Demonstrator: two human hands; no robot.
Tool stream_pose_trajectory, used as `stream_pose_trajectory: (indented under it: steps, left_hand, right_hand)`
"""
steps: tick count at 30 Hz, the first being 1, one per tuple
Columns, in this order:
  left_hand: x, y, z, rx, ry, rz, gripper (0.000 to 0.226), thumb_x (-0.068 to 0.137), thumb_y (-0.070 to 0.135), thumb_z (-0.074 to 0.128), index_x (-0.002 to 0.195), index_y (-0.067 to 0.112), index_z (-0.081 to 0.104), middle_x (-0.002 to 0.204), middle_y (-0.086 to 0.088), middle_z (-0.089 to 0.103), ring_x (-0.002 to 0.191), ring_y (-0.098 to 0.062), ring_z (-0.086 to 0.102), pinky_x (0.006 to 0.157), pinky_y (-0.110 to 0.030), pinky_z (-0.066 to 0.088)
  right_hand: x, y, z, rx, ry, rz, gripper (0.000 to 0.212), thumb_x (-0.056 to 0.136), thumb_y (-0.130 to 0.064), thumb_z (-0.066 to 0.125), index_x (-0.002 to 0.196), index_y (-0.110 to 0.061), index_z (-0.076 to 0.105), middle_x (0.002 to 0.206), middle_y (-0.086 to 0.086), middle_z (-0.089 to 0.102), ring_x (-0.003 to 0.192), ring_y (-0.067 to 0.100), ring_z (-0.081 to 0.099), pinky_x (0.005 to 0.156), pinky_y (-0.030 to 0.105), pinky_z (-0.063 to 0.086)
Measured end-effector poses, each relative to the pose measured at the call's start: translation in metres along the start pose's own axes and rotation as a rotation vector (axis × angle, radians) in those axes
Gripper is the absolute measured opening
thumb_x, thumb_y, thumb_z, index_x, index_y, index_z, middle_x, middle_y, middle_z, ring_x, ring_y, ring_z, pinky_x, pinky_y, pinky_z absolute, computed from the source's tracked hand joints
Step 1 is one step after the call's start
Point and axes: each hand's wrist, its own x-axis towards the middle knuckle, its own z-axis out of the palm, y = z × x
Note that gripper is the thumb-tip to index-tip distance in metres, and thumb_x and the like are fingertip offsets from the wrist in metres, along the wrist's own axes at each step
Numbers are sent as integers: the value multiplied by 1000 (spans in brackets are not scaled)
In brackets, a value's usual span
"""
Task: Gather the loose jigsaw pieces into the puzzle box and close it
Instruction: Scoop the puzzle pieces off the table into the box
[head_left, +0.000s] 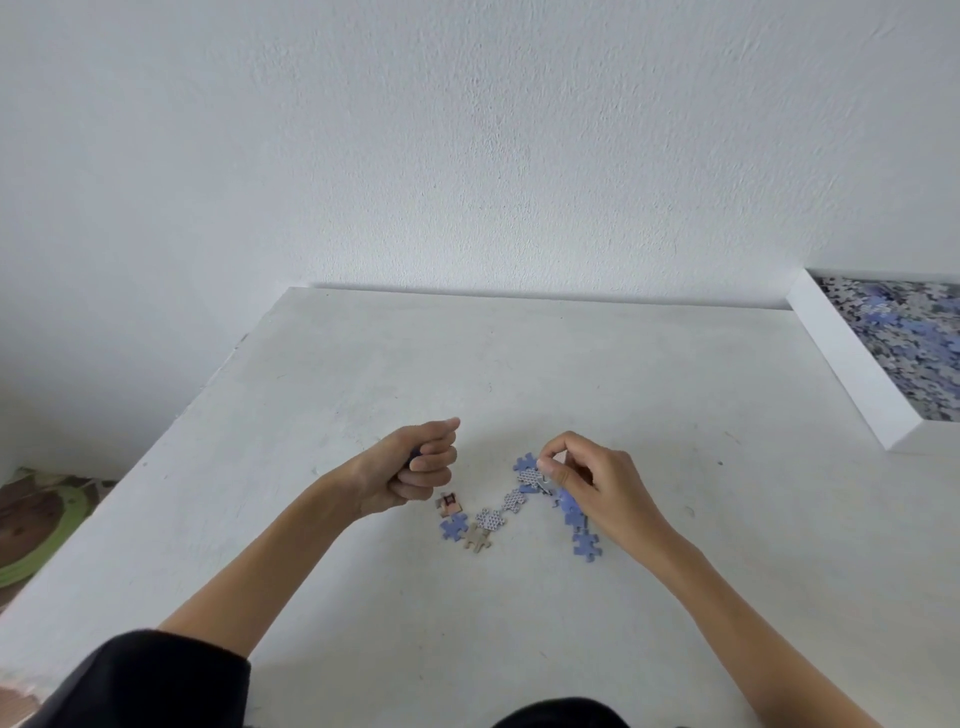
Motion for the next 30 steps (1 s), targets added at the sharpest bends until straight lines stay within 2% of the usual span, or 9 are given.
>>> stream_pose_trajectory:
  steps: [4, 9, 12, 15, 18, 21, 25, 27, 30]
  left_hand:
    - [2, -4, 4, 159, -22, 20, 30, 90, 30, 45, 72, 14, 63, 41, 8, 26, 37, -4, 20, 39, -17, 12]
    - [3, -6, 5, 299, -98, -5, 25, 92, 30, 46, 90, 14, 65, 44, 8, 28, 37, -6, 23, 59, -37, 10]
    - [4, -6, 8, 291, -109, 5, 23, 93, 29, 49, 89, 15, 67, 43, 8, 27, 37, -5, 23, 65, -45, 3]
    - [3, -4, 12, 327, -95, 43, 20, 90, 28, 53, 88, 15, 68, 44, 8, 27, 38, -6, 23, 58, -37, 12]
    - [4, -3, 16, 424, -57, 95, 22, 94, 23, 47, 99, 12, 65, 49, 7, 34, 40, -7, 23, 49, -26, 24]
    - [6, -2, 23, 507, 28, 156, 25, 99, 15, 39, 105, 10, 62, 53, 8, 33, 42, -7, 20, 42, -19, 22]
    - [12, -2, 36, 728, 148, 261, 20, 96, 17, 49, 95, 10, 67, 45, 8, 28, 40, -6, 20, 41, -15, 20]
    - [16, -3, 40, 824, 168, 321, 15, 91, 22, 58, 92, 14, 70, 48, 6, 27, 44, -7, 22, 47, -17, 22]
    - [20, -7, 45, 930, 166, 355, 13, 84, 27, 67, 95, 20, 71, 46, 10, 25, 45, -7, 22, 50, -18, 22]
  right_hand:
    - [0, -5, -2, 57, 49, 32, 23, 88, -39, 45, 87, -19, 56, 43, -8, 31, 40, 9, 25, 43, 18, 21]
    - [1, -15, -9, 245, 73, 226, 29, 85, -43, 48, 88, -15, 57, 41, -8, 29, 41, 10, 20, 42, 20, 20]
    - [3, -14, -23, 925, -1, 485, 21, 71, -31, 69, 76, -16, 55, 44, -9, 23, 38, 5, 18, 32, 16, 20]
    - [1, -1, -30, 1698, -56, 507, 26, 60, -9, 83, 69, -16, 59, 48, -11, 23, 40, 3, 26, 32, 11, 34]
    - [-3, 8, -31, 1907, -101, 480, 11, 77, -3, 70, 81, -10, 63, 54, -9, 26, 43, 4, 38, 37, 10, 38]
    - [-4, -1, -39, 1473, -59, 596, 3, 82, -15, 60, 83, -15, 62, 50, -8, 23, 37, 3, 24, 27, 14, 21]
    - [-11, -9, -40, 286, -36, 331, 12, 78, -30, 69, 84, -21, 65, 45, -10, 24, 42, 8, 19, 42, 16, 19]
    - [-15, -4, -38, 34, -67, 227, 21, 65, -39, 78, 81, -30, 68, 43, -9, 30, 44, 7, 26, 46, 18, 21]
    - [-19, 1, -35, -110, -126, 226, 28, 54, -48, 80, 77, -38, 67, 48, -11, 45, 48, 5, 39, 50, 20, 28]
